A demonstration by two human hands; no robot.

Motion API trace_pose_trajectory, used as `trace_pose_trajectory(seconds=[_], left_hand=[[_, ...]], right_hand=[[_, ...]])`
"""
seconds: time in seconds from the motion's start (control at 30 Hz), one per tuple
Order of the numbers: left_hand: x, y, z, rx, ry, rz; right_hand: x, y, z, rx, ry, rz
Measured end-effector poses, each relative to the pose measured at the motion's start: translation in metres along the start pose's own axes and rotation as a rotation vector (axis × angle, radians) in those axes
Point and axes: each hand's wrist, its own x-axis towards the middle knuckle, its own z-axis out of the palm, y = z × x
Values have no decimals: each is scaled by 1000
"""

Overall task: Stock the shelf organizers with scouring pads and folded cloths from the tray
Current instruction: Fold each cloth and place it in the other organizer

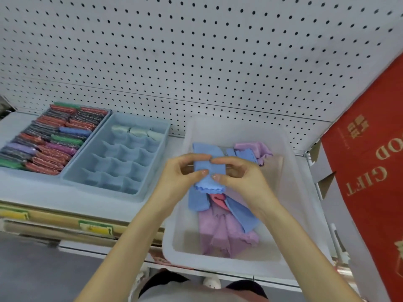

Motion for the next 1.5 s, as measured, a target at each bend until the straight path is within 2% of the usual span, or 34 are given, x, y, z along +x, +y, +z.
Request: trace_pose_trajectory(seconds=[0.07,0.17,0.3,0.4,0.47,0.6,0.7,0.8,0.93,1.1,1.17,1.3,1.37,1.5], left_hand=[[6,3,-23,-22,-32,-42],[16,7,-65,57,-57,-76],[30,15,-133,293,-48,-84],[41,23,-186,502,-156,-21],[47,29,-217,559,-213,-6],[53,35,-263,257,-364,-130],[51,37,-278,159,-343,-201],[52,35,-288,123,-323,-171],[55,35,-294,109,-364,-113],[59,36,-291,38,-350,-70],[59,38,-291,-88,-351,-117],[54,47,-286,-349,-338,-381],[55,48,-284,-287,-323,-419],[59,43,-282,-193,-221,-322]], right_hand=[[12,-4,15,-37,-50,41],[35,-7,49,-125,-38,34],[68,-6,109,-333,-7,-8],[89,-9,149,-499,-8,-25],[100,-13,173,-547,-26,-16],[107,-18,215,-316,-59,99],[107,-18,243,-214,12,107],[105,-19,260,-154,55,124],[98,-20,262,-34,27,189],[95,-21,252,131,36,99],[96,-20,249,150,45,41],[103,-19,246,77,103,-86],[106,-19,248,-4,96,-136],[113,-17,245,-61,-2,-116]])
